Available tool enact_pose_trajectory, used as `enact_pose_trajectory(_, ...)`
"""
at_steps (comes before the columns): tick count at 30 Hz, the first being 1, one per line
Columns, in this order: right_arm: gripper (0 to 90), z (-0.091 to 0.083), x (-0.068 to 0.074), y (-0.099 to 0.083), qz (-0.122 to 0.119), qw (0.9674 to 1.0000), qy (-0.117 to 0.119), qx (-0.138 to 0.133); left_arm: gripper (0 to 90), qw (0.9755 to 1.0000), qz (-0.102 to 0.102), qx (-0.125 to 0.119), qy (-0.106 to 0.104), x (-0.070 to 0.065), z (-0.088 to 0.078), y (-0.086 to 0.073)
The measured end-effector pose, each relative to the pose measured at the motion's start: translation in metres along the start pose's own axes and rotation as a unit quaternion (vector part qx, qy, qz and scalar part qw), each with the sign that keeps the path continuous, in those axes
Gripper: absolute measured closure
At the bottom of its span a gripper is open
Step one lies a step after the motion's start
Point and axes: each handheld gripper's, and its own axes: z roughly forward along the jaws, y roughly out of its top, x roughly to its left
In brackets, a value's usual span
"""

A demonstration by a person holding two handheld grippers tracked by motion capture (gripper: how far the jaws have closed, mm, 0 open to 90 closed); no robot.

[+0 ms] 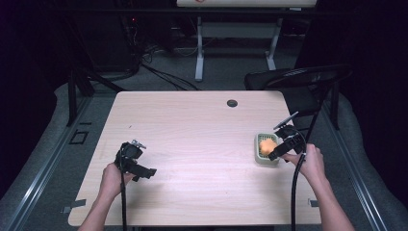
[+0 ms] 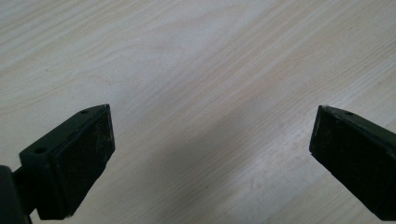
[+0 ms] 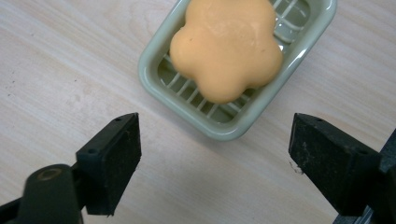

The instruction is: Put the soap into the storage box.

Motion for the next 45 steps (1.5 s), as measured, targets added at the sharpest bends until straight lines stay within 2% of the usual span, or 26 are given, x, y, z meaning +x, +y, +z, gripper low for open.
enact_pose_trajectory(1, 16.1, 0.0, 0.002, -0.002, 0.003, 1.0, -0.001, -0.005, 0.2, 1.0, 0.001, 0.0, 0.0, -0.001, 0.0, 0.0)
enact_pose_trajectory(3, 14.8, -0.002, 0.005, -0.004, -0.004, 1.0, -0.001, 0.001, 0.2, 1.0, 0.003, 0.0, -0.001, -0.001, 0.0, 0.0)
enact_pose_trajectory(4, 14.8, -0.001, 0.008, -0.006, 0.004, 0.9999, 0.0, -0.012, 0.2, 1.0, 0.002, 0.001, -0.001, -0.001, 0.0, 0.0)
enact_pose_trajectory(8, 14.4, -0.007, 0.015, -0.012, -0.015, 0.9999, 0.0, -0.004, 0.2, 1.0, 0.0, -0.002, 0.0, 0.001, -0.001, -0.001)
enact_pose_trajectory(10, 14.5, -0.009, 0.019, -0.016, -0.017, 0.9998, 0.009, -0.007, 0.2, 1.0, 0.0, -0.001, -0.001, 0.0, -0.001, -0.001)
enact_pose_trajectory(21, 14.4, -0.013, 0.033, -0.052, -0.03, 0.9993, 0.02, -0.008, 0.2, 1.0, 0.003, -0.001, -0.001, -0.002, 0.0, 0.0)
enact_pose_trajectory(29, 14.7, 0.0, 0.041, -0.082, -0.029, 0.9992, 0.025, 0.004, 0.2, 1.0, 0.005, 0.0, -0.002, -0.002, 0.0, 0.001)
enact_pose_trajectory(30, 14.7, 0.004, 0.044, -0.089, -0.024, 0.999, 0.036, 0.006, 0.2, 1.0, 0.005, 0.0, -0.002, -0.002, 0.0, 0.001)
enact_pose_trajectory(32, 14.7, 0.006, 0.046, -0.092, -0.023, 0.9991, 0.035, 0.008, 0.2, 1.0, 0.006, 0.001, -0.002, -0.002, 0.0, 0.001)
enact_pose_trajectory(35, 14.6, 0.012, 0.047, -0.102, -0.024, 0.9986, 0.041, 0.025, 0.2, 1.0, 0.007, 0.002, -0.003, -0.003, 0.001, 0.001)
enact_pose_trajectory(42, 14.7, 0.017, 0.042, -0.103, -0.015, 0.9984, 0.04, 0.037, 0.2, 0.9999, 0.009, 0.005, -0.003, -0.003, 0.002, 0.002)
enact_pose_trajectory(45, 14.9, 0.019, 0.039, -0.102, -0.015, 0.9987, 0.037, 0.03, 0.2, 1.0, 0.008, 0.003, -0.002, -0.003, 0.003, 0.002)
